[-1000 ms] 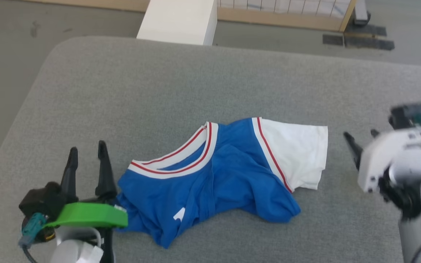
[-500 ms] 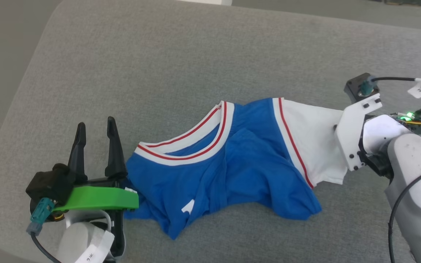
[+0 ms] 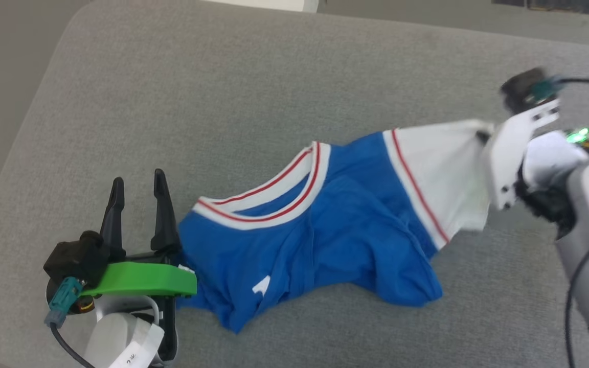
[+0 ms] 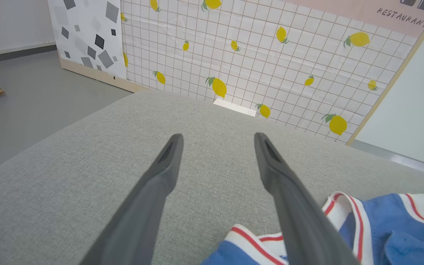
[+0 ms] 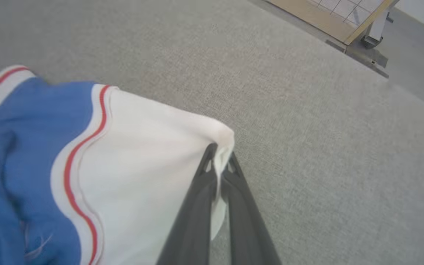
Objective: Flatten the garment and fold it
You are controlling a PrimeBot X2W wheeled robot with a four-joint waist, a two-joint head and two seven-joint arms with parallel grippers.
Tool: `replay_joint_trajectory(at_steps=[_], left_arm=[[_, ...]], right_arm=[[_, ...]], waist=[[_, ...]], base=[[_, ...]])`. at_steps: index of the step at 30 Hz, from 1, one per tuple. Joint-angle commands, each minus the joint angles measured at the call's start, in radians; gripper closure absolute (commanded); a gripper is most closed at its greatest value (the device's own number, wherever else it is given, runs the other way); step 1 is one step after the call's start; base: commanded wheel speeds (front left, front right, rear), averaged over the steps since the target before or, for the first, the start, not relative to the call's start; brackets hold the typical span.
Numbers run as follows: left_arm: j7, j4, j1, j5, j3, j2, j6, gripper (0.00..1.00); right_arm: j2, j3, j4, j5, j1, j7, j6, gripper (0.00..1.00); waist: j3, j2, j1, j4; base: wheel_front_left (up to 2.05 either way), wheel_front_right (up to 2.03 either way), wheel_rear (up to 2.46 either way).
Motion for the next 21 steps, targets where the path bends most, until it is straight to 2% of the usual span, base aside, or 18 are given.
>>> replay_joint_trajectory(at_steps=[1,6,10,14,17,20,21], left_arm=[[-0.005,0.007,-0.001,0.009,0.005,-0.004,-0.002,0.00],[-0.005,0.022,0.013,0.019,0.016,-0.004,-0.013,0.00],[-0.005,0.039,0.022,0.017,0.016,-0.004,-0.016,0.00],[-0.005,0.060,0.026,0.013,0.013,-0.004,-0.020,0.00],[-0.005,0.077,0.031,0.010,0.015,-0.004,-0.022,0.00],[-0.005,0.094,0.034,0.011,0.016,-0.004,-0.024,0.00],[-0.005,0.100,0.036,0.010,0.018,-0.004,-0.025,0.00]], right_arm=[[-0.008,-0.029,-0.024,0.007,-0.016,-0.025,-0.001,1.00],[-0.031,-0.220,-0.147,0.012,0.064,-0.062,-0.001,1.00],[-0.025,-0.418,-0.224,-0.005,0.227,-0.032,-0.001,1.00],[0.045,-0.561,-0.275,-0.016,0.447,0.015,-0.001,1.00],[0.112,-0.599,-0.285,-0.005,0.565,0.025,-0.001,1.00],[0.155,-0.616,-0.280,-0.003,0.606,-0.004,-0.001,1.00],[0.168,-0.623,-0.279,-0.003,0.609,-0.020,-0.001,0.56]], waist=[[-0.036,0.0000,-0.0001,-0.033],[-0.084,0.0000,-0.0001,-0.080],[-0.112,0.0000,-0.0001,-0.107],[-0.127,0.0000,-0.0001,-0.120],[-0.132,0.0000,-0.0001,-0.135],[-0.137,0.0000,-0.0001,-0.147],[-0.141,0.0000,-0.0001,-0.152]], base=[[0.00,0.00,0.00],[0.00,0.00,0.00],[0.00,0.00,0.00],[0.00,0.00,0.00],[0.00,0.00,0.00],[0.00,0.00,0.00],[0.00,0.00,0.00]])
